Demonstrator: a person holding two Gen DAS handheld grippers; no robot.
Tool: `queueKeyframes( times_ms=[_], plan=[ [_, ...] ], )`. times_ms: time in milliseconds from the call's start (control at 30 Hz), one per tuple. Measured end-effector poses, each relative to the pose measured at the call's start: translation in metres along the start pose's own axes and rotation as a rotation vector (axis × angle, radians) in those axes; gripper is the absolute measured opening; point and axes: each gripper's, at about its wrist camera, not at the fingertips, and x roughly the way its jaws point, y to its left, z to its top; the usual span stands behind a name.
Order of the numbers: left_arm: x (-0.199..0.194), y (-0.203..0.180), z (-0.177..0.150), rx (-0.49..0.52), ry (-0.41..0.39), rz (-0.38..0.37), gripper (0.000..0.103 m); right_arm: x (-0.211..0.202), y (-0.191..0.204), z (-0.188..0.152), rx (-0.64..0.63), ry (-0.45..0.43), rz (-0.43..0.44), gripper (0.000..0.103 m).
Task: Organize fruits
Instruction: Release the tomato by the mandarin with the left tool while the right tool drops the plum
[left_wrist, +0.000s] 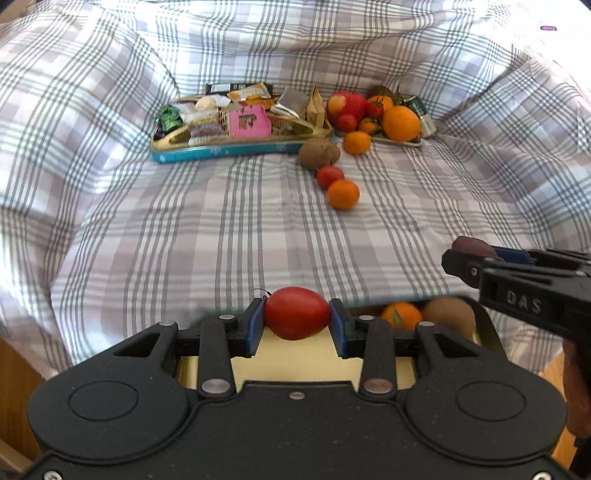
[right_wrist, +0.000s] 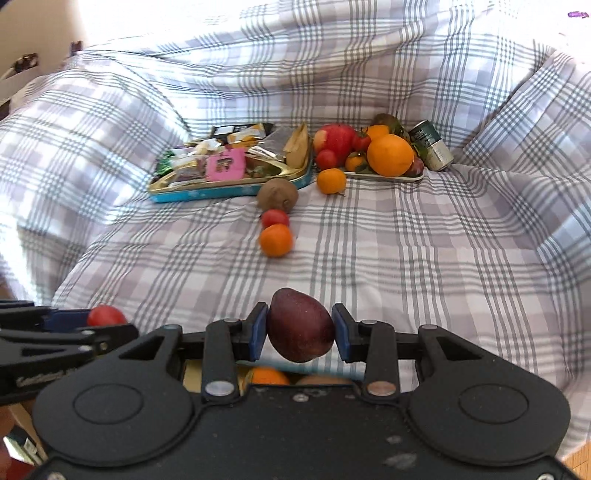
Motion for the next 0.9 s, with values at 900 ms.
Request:
queueKeyframes(
  times_ms=[900],
  plan=[
    [-0.016,-0.017,-0.062,-0.001,0.036,0.079,0.046,-0.027,0.013,-0.079,0.012,0.112,0.002,0.039]
  ],
)
